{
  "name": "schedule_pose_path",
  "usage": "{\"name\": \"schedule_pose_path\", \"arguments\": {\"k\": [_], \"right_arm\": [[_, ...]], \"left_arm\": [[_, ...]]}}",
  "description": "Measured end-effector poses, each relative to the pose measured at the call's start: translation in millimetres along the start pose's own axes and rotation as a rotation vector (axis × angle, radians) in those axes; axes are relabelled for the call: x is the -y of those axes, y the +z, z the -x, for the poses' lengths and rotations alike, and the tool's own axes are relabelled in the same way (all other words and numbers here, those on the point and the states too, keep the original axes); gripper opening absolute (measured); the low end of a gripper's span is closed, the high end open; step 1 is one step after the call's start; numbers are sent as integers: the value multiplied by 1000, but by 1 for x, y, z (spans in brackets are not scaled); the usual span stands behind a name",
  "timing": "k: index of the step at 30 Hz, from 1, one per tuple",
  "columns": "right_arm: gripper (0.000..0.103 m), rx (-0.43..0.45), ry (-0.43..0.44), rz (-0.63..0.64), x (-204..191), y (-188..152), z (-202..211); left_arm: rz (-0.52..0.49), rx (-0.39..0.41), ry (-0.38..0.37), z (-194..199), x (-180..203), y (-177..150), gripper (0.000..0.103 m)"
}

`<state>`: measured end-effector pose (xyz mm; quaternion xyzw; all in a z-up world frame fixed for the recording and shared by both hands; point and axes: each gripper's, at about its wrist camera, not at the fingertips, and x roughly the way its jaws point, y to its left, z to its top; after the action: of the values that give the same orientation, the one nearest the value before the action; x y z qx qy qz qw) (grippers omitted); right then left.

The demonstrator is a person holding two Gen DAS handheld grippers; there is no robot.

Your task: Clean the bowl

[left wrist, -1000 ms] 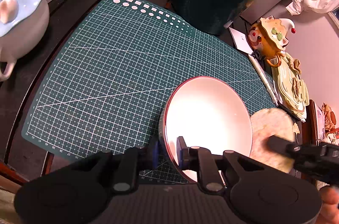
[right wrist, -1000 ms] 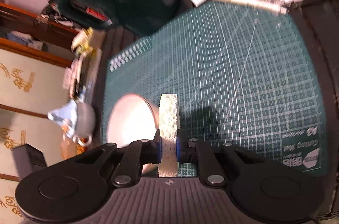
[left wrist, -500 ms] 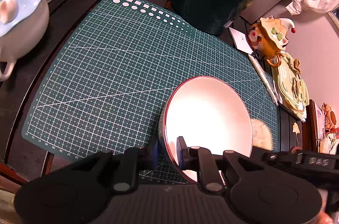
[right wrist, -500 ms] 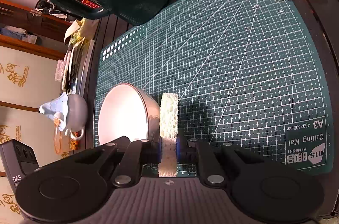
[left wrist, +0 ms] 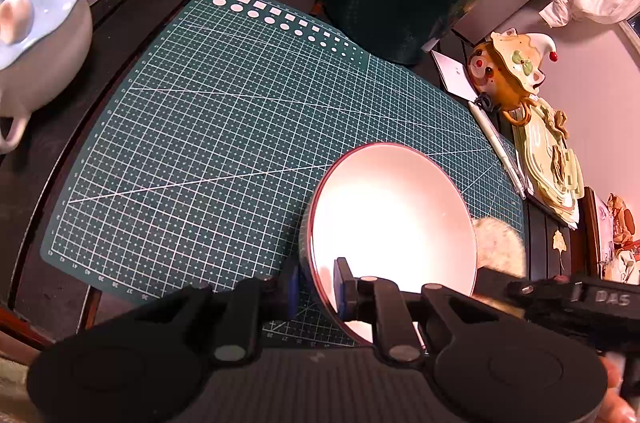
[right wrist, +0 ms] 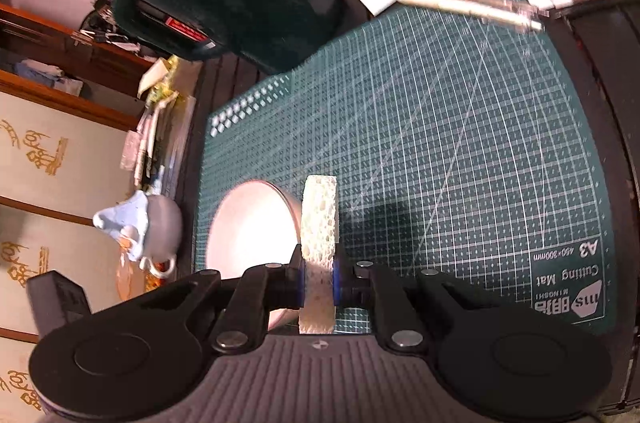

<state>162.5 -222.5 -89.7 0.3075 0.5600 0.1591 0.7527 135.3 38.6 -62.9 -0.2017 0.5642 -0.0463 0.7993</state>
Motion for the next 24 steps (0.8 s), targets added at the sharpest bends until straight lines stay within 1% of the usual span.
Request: {"name": "schedule_pose_path", "arguments": {"k": [2,3,6,7,9,11,14,20,23,24], "right_arm": [[12,-25,-3,-9,3,0,-5],[12,-24,-2,-11,3,0,-5],[12,5,9,0,-1,-1,5],[12,36,20,10,-4,-1,15],[12,61,32,21,-8,-1,24],[12,72,38,29,-10,-1,28],[12,61,27,24,-8,-1,22],[12,-30,-11,-8,1,-1,-7],[12,-11,-14,11,-4,-2,-2],[12,15,-7,19,-7,-2,7]], "left_arm": [[2,-1,-2,0,-1,0,15],[3,-1,-2,0,-1,0,15],[3,-2,-2,0,-1,0,15],[3,-2,-2,0,0,0,15],[4,-1,-2,0,0,-1,15],[5,-1,-2,0,0,-1,15],[5,-2,-1,0,1,1,15],[5,-3,-4,0,0,1,15],[6,-4,-5,0,-1,2,15],[6,-4,-5,0,-1,1,15]]}}
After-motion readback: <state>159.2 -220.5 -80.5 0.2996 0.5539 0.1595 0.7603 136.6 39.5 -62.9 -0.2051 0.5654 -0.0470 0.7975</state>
